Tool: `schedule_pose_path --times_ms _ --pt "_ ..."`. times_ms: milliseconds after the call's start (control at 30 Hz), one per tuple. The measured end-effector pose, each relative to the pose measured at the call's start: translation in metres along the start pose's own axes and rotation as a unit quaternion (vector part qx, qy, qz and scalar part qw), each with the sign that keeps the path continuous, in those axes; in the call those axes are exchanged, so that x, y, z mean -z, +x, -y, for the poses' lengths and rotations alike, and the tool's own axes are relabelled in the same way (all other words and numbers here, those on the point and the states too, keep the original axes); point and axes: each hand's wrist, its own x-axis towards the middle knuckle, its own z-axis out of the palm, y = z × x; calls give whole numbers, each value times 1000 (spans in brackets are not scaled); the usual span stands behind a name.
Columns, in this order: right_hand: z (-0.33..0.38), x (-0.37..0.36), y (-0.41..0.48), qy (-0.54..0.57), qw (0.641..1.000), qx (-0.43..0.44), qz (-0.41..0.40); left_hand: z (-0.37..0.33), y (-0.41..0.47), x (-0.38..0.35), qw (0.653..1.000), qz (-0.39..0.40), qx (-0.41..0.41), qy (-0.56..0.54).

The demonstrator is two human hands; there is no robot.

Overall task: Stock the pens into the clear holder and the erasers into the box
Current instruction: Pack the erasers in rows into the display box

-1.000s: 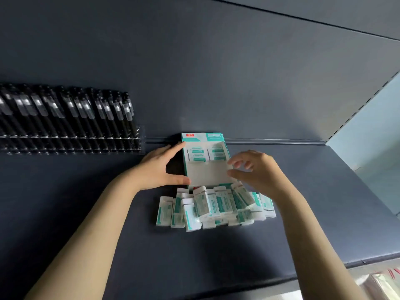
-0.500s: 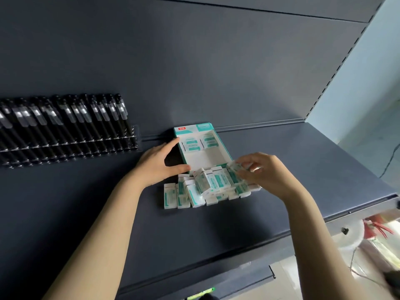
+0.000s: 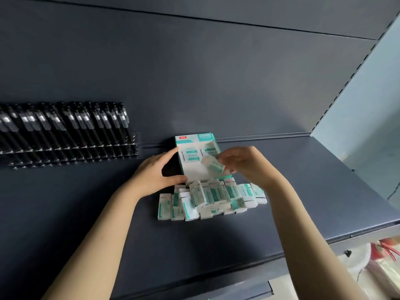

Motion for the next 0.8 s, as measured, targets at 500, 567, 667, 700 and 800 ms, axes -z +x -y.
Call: schedule_pose_path --times_ms 500,567,667,700,800 --pt "2 -33 61 -149 985 -18 85 5 7 3 997 46 35 60" --pt "1 -33 59 -154 985 -9 83 1 7 5 996 56 38 59" --pt "0 -37 59 -170 984 16 51 -2 6 7 996 60 39 58" --pt "0 -39 60 -188 981 27 46 -2 6 8 996 61 39 59" --pt "2 -41 60 -210 975 35 67 -1 6 8 995 69 40 58"
